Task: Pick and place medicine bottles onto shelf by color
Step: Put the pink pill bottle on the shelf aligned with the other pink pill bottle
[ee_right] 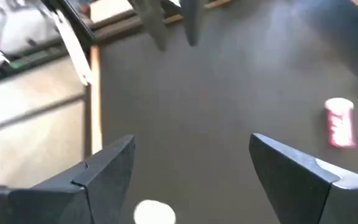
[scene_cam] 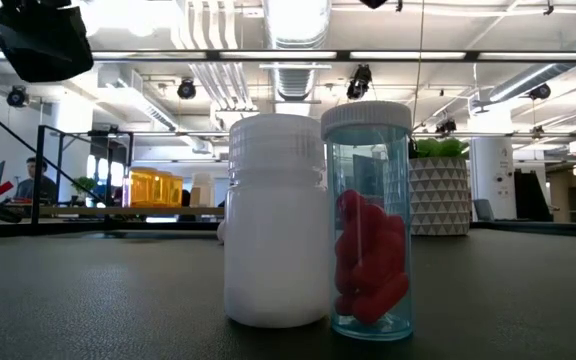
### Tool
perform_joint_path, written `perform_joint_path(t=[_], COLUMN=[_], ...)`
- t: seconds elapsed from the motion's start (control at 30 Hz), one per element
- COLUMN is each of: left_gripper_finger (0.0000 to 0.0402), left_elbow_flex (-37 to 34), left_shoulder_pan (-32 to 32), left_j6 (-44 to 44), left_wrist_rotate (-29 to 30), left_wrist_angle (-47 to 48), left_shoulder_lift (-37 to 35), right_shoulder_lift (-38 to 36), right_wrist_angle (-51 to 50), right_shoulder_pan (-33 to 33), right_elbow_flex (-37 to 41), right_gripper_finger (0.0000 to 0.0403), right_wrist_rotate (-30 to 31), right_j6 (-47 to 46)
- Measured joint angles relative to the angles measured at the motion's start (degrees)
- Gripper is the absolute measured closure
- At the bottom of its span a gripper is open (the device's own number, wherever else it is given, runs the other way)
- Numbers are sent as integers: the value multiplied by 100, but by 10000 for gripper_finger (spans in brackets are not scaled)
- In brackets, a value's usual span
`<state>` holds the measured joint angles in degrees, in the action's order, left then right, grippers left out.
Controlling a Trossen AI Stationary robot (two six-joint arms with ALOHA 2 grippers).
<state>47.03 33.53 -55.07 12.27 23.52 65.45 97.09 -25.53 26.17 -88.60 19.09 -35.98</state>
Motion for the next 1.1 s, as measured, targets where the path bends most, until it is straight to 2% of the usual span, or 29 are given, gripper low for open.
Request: perform_joint_path(t=[0.2, 0.3, 0.4, 0.63, 0.87, 1.1], left_gripper_finger=[237, 237, 237, 237, 237, 237], left_elbow_flex=[-33, -4, 2, -11, -67, -79], left_shoulder_pan=[1, -2, -3, -3, 1, -3], left_j6=[-865, -916, -922, -928, -891, -904], left_wrist_rotate=[-5, -4, -6, -150, -317, -310], left_wrist_angle=[10, 17, 17, 25, 53, 581], left_shoulder_lift=[-78, -78, -80, -179, -480, -781], right_shoulder_lift=[32, 275, 529, 1038, 1704, 1962], right_wrist_angle=[-1419, -1678, -1600, -1213, -385, -275], right_shoulder_pan=[-324, -529, -700, -1305, -1953, -2224], right_elbow_flex=[-2, 0, 0, 7, 70, 15], right_gripper_finger=[96, 96, 96, 101, 117, 124], right_wrist_rotate=[354, 361, 440, 605, -445, -500], right_j6=[-150, 115, 509, 378, 588, 553])
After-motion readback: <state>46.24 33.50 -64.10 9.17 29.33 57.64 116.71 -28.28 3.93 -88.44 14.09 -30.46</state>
